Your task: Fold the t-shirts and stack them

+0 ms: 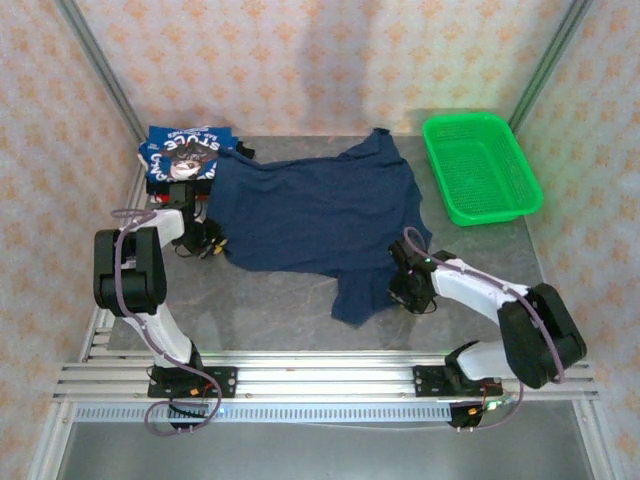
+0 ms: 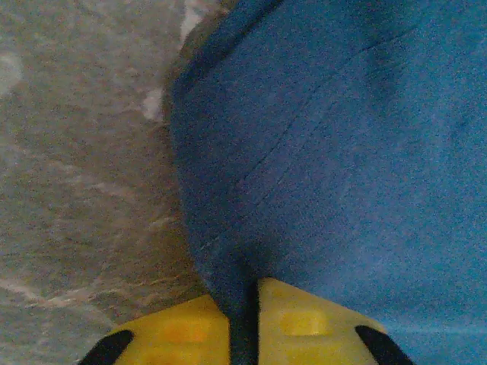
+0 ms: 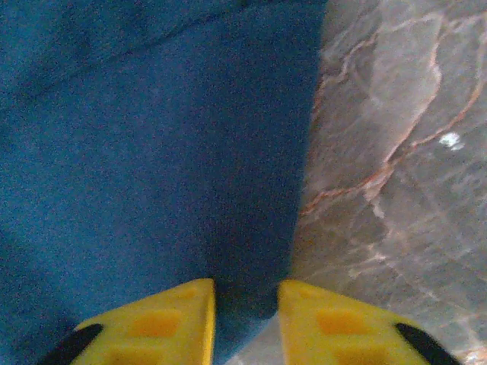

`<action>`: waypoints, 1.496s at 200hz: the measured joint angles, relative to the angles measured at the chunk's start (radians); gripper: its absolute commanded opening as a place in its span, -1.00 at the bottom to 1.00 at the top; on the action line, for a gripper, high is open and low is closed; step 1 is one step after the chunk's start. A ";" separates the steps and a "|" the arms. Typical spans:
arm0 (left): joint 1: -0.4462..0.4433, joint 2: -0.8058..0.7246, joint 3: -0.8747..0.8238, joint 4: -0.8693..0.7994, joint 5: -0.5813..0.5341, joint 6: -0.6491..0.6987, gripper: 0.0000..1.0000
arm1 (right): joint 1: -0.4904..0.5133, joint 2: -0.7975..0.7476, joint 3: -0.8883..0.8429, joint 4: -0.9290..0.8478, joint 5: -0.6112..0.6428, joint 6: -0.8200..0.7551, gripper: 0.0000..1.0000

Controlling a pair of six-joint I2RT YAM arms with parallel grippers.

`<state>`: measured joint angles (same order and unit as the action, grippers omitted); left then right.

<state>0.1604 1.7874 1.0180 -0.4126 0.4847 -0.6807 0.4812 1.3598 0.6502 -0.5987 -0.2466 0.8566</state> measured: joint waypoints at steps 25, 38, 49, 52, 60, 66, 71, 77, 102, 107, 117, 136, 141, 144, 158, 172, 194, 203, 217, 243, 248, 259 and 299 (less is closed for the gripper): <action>-0.033 0.006 -0.001 0.078 -0.003 0.024 -0.88 | -0.006 0.040 0.042 -0.008 0.023 -0.022 -1.00; -0.041 -0.009 -0.017 0.086 -0.008 0.034 -0.88 | -0.012 0.043 0.058 -0.003 0.040 -0.034 -1.00; -0.043 -0.043 -0.043 0.080 -0.018 0.043 -0.89 | -0.013 0.034 0.061 -0.004 0.054 -0.037 -1.00; -0.043 -0.056 -0.052 0.075 -0.021 0.045 -0.89 | -0.013 0.030 0.061 -0.006 0.058 -0.038 -1.00; -0.043 -0.093 -0.073 0.062 -0.024 0.052 -0.89 | -0.014 0.013 0.061 -0.017 0.066 -0.039 -1.00; -0.043 -0.128 -0.089 0.050 -0.026 0.055 -0.90 | -0.014 -0.003 0.061 -0.029 0.072 -0.040 -1.00; -0.043 -0.156 -0.100 0.039 -0.029 0.061 -0.90 | -0.013 -0.018 0.061 -0.040 0.077 -0.042 -1.00; -0.043 -0.193 -0.111 0.022 -0.032 0.068 -0.90 | -0.013 -0.040 0.061 -0.054 0.082 -0.042 -1.00; -0.043 -0.338 -0.139 -0.059 -0.053 0.098 -0.91 | -0.014 -0.143 0.083 -0.143 0.104 -0.043 -1.00; -0.043 -0.364 -0.143 -0.075 -0.056 0.102 -0.91 | -0.014 -0.163 0.092 -0.162 0.109 -0.045 -1.00; -0.043 -0.413 -0.148 -0.114 -0.060 0.107 -0.91 | -0.014 -0.194 0.113 -0.200 0.120 -0.047 -1.00; -0.043 -0.487 -0.149 -0.182 -0.076 0.132 -0.90 | -0.014 -0.233 0.158 -0.257 0.132 -0.053 -1.00; -0.043 -0.500 -0.148 -0.198 -0.082 0.135 -0.90 | -0.014 -0.237 0.169 -0.268 0.136 -0.055 -1.00; -0.043 -0.506 -0.148 -0.207 -0.084 0.138 -0.90 | -0.014 -0.238 0.175 -0.275 0.138 -0.057 -1.00; -0.043 -0.513 -0.142 -0.236 -0.095 0.146 -0.89 | -0.015 -0.232 0.203 -0.296 0.146 -0.069 -1.00; -0.043 -0.486 -0.140 -0.238 -0.101 0.153 -0.88 | -0.023 -0.193 0.231 -0.302 0.147 -0.093 -1.00; -0.043 -0.393 -0.140 -0.227 -0.128 0.158 -0.87 | -0.031 -0.067 0.274 -0.292 0.145 -0.138 -1.00; -0.043 -0.355 -0.140 -0.216 -0.135 0.158 -0.87 | -0.033 -0.010 0.296 -0.287 0.138 -0.157 -1.00; -0.043 -0.301 -0.134 -0.199 -0.150 0.156 -0.83 | -0.034 0.084 0.353 -0.280 0.121 -0.189 -1.00; -0.043 -0.217 -0.085 -0.164 -0.163 0.137 -0.64 | -0.034 0.251 0.513 -0.258 0.103 -0.251 -1.00; -0.043 -0.206 -0.075 -0.153 -0.164 0.133 -0.58 | -0.034 0.279 0.545 -0.249 0.100 -0.261 -1.00; -0.043 -0.193 -0.058 -0.131 -0.165 0.123 -0.44 | -0.036 0.344 0.619 -0.236 0.093 -0.282 -1.00; -0.043 -0.201 -0.037 -0.100 -0.171 0.104 0.29 | -0.057 0.567 0.818 -0.156 -0.022 -0.338 -0.12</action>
<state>0.1173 1.5864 0.9810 -0.5125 0.3134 -0.5766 0.4244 1.9266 1.4685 -0.7551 -0.2684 0.5190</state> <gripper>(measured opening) 0.568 0.287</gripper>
